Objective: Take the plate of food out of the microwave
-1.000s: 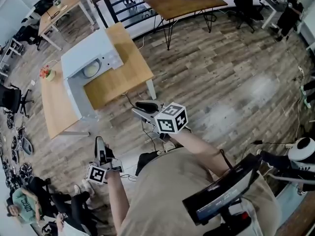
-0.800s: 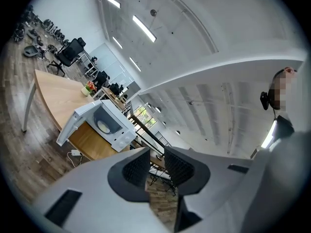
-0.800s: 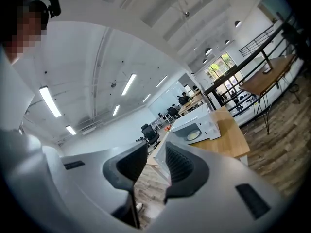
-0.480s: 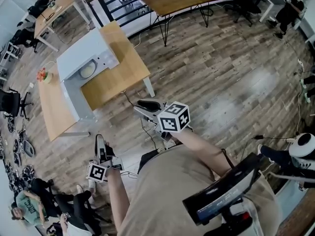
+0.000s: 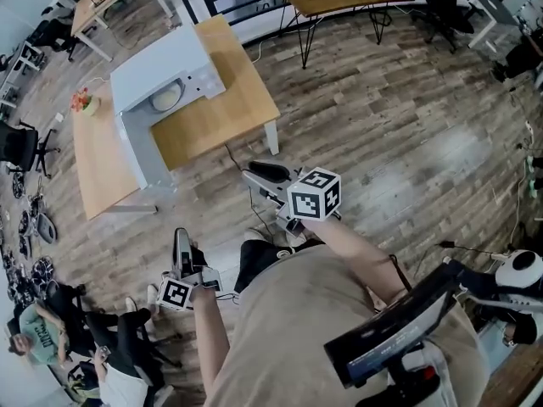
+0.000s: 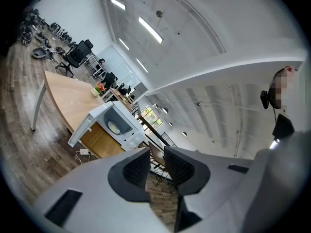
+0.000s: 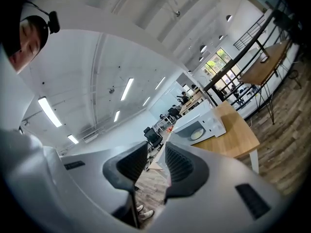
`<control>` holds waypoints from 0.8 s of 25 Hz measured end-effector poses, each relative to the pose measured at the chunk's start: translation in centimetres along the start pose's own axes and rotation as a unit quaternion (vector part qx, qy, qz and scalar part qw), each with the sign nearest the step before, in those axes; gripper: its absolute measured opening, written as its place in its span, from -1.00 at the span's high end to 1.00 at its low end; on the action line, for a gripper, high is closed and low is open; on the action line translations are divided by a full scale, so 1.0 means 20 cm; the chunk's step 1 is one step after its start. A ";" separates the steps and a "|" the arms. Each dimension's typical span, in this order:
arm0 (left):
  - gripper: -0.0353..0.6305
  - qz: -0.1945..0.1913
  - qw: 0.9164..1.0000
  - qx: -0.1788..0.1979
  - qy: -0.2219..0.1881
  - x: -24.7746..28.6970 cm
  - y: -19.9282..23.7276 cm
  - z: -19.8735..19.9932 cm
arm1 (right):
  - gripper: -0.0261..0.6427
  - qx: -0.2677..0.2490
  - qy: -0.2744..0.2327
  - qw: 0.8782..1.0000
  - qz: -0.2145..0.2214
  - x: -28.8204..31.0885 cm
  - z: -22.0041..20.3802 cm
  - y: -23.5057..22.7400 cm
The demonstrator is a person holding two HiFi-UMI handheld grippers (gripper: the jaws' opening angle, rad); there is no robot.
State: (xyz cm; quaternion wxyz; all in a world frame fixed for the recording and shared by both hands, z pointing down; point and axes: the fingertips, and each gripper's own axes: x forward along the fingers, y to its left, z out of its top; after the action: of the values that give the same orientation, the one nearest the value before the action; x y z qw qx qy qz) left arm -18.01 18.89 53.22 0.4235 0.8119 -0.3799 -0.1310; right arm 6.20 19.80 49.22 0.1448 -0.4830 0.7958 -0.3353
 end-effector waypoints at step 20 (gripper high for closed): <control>0.88 -0.024 0.998 0.040 0.041 0.26 0.40 0.58 | 0.62 0.002 0.005 1.000 -0.021 0.75 0.03 0.12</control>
State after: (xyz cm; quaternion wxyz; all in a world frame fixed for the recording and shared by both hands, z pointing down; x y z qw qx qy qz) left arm -24.66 5.41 52.95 0.4028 0.8415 -0.3479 -0.0924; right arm -2.51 7.28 48.65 0.1344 -0.4978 0.7854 -0.3424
